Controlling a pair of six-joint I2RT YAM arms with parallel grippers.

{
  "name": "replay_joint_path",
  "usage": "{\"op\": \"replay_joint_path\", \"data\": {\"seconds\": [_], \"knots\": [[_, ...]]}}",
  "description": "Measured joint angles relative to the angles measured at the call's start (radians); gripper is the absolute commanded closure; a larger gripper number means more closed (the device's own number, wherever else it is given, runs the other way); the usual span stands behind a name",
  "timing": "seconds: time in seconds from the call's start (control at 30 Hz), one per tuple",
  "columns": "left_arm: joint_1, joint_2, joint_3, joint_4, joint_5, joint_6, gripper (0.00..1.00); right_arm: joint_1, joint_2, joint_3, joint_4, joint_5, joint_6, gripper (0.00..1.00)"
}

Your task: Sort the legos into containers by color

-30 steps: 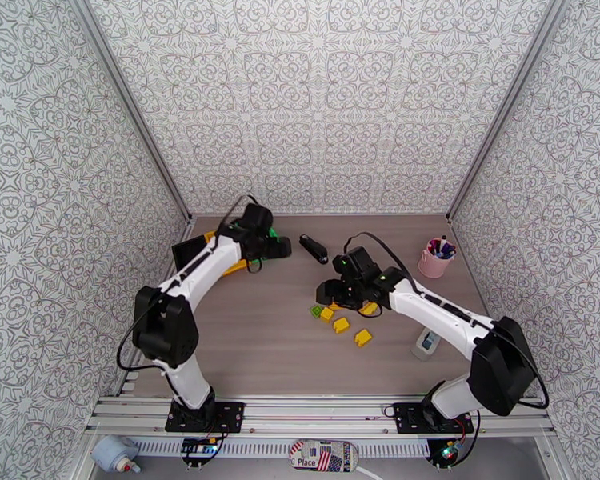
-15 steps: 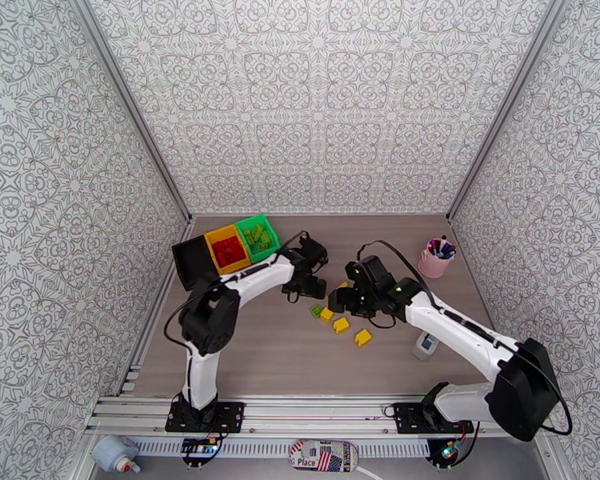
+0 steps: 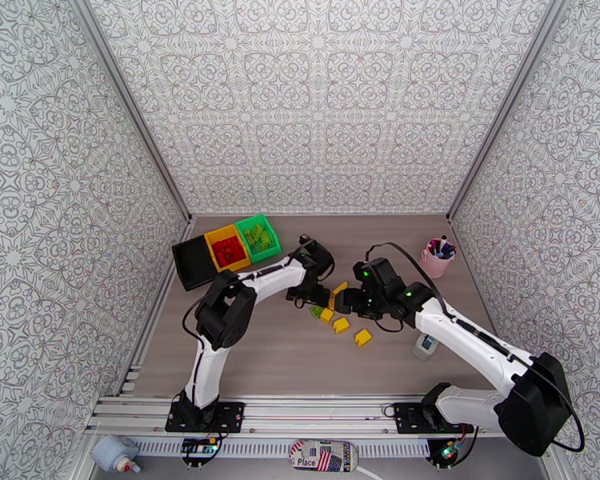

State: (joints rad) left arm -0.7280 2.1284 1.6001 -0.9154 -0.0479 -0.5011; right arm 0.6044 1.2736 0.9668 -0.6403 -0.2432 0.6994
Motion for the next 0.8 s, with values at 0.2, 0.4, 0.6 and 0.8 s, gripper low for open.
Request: {"op": "replay_joint_path", "data": {"seconds": [0.2,0.4,0.6,0.8], "knots": [[-0.031,-0.024,-0.067,0.038,-0.003,-0.027,0.15,-0.002,0.000,-0.003,0.000,0.000,0.000,0.30],[-0.031,-0.072,-0.143,0.088,-0.011,-0.054,0.36,-0.002,-0.002,-0.016,0.000,0.000,0.000,0.30],[-0.031,-0.080,-0.154,0.089,-0.009,-0.077,0.52,-0.002,-0.002,-0.031,0.008,-0.005,0.004,0.30],[-0.029,-0.124,-0.216,0.134,0.039,-0.106,0.62,-0.002,-0.002,-0.085,0.076,-0.051,0.036,0.30]]}}
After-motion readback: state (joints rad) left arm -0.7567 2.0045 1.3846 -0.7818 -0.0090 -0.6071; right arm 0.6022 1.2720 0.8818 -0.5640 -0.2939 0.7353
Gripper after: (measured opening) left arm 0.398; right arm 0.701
